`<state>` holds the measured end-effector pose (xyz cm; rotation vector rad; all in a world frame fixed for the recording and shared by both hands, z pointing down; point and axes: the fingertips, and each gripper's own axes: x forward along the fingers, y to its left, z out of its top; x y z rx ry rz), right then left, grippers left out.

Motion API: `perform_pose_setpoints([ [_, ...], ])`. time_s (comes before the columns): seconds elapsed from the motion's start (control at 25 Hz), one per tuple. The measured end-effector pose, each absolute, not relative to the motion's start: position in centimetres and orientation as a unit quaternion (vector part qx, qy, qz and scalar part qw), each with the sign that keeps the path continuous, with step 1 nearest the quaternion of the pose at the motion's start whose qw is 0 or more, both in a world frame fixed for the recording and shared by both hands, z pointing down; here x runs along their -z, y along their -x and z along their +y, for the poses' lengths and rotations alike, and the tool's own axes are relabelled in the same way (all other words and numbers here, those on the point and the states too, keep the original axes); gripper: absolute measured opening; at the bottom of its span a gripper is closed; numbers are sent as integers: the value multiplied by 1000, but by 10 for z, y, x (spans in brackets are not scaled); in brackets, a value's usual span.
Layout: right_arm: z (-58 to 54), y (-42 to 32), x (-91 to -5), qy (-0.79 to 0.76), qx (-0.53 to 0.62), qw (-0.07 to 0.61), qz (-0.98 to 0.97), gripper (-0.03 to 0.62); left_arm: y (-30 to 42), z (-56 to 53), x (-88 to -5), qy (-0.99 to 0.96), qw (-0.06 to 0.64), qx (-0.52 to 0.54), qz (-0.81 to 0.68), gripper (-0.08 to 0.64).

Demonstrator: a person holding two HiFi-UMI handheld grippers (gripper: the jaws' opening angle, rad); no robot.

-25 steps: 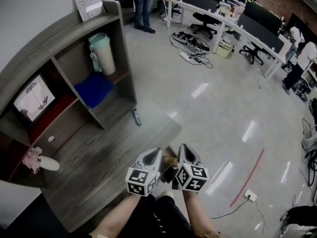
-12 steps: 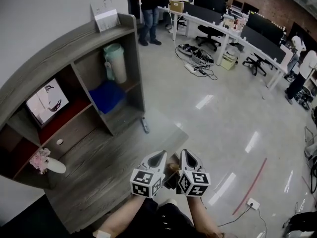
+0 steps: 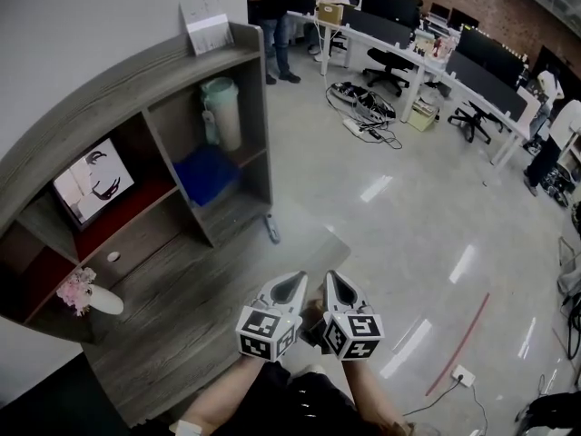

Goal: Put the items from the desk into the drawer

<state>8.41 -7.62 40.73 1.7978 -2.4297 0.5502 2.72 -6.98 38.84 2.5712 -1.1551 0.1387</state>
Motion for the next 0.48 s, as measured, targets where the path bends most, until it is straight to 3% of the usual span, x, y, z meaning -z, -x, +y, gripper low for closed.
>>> perform_pose_setpoints([
  [0.48,-78,-75,-411,-573,-181,41,-798,11,-12,-72,-394,-886,169,-47,-430,9],
])
